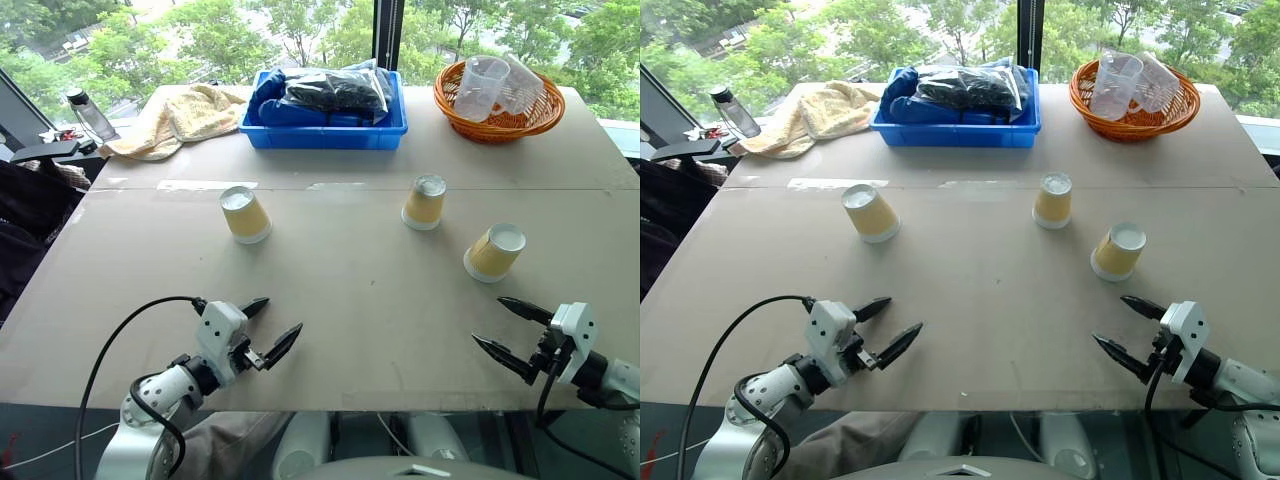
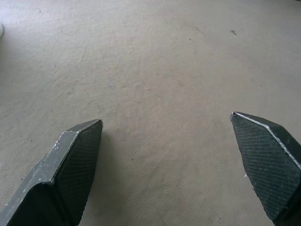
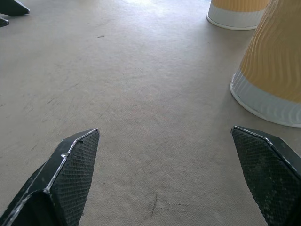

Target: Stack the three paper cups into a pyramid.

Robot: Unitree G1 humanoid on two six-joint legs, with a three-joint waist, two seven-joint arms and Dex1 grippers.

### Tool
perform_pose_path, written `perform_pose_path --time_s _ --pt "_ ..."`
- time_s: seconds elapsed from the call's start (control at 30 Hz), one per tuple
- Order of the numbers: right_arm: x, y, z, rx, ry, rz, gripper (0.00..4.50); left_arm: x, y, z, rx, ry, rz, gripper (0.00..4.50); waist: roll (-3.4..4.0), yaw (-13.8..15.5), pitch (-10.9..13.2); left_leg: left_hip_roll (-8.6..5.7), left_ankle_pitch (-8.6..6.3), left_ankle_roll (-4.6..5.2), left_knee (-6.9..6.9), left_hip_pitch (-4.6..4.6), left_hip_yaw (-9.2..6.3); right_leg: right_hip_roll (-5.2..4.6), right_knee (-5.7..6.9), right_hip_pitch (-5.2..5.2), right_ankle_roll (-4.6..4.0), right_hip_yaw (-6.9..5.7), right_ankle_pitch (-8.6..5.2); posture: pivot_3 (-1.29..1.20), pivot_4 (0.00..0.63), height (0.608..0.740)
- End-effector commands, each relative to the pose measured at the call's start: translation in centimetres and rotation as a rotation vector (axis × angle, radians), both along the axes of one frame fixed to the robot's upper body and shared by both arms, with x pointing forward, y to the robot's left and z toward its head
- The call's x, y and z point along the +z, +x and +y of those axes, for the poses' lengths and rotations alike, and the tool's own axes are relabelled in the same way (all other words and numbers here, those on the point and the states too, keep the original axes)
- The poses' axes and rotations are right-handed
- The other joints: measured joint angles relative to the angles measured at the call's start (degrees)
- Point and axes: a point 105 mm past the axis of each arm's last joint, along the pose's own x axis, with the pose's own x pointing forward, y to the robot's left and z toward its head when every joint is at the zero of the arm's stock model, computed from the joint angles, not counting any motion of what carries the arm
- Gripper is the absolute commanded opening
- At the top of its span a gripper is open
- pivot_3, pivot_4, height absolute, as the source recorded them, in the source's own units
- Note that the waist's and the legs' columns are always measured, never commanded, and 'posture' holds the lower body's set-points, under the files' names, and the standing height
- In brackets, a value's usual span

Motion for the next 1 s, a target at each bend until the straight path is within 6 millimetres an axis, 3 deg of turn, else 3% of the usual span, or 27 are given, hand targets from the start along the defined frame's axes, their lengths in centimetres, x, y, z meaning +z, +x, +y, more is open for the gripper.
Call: perform_pose_path --time_s 0.03,0.33,0.83,1.0 --pt "0.7 0.2 -0.3 -0.019 -0.015 -0.032 4.43 0.8 0.3 -0.1 -0.004 0.003 -0.035 4.50 0.00 0.00 0.00 0.00 0.00 0.00 0.00 0.00 0.00 0.00 0.00 0.00 0.00 0.00 0.00 0.00 0.150 0.740" --pt "0.3 0.7 -0.6 -0.059 -0.023 -0.030 4.43 1.4 1.1 -0.7 -0.028 -0.016 -0.060 4.50 0.00 -0.04 0.00 0.00 0.00 0.00 0.00 0.00 0.00 0.00 0.00 0.00 0.00 -0.01 0.00 0.00 0.150 0.740" --pt "0.0 0.8 -1.4 -0.067 -0.029 -0.033 4.43 2.0 1.4 0.0 -0.030 -0.021 -0.060 4.50 0.00 -0.03 0.00 0.00 0.00 0.00 0.00 0.00 0.01 0.00 0.01 0.00 0.00 -0.01 0.00 0.00 0.150 0.740" --pt "1.0 2.4 -2.9 -0.199 0.007 -0.077 4.43 4.3 1.5 0.2 -0.126 -0.022 -0.081 4.50 -0.02 -0.05 0.02 0.00 0.00 0.00 0.00 0.01 -0.01 0.01 0.03 0.00 0.00 -0.02 0.00 0.00 0.150 0.740"
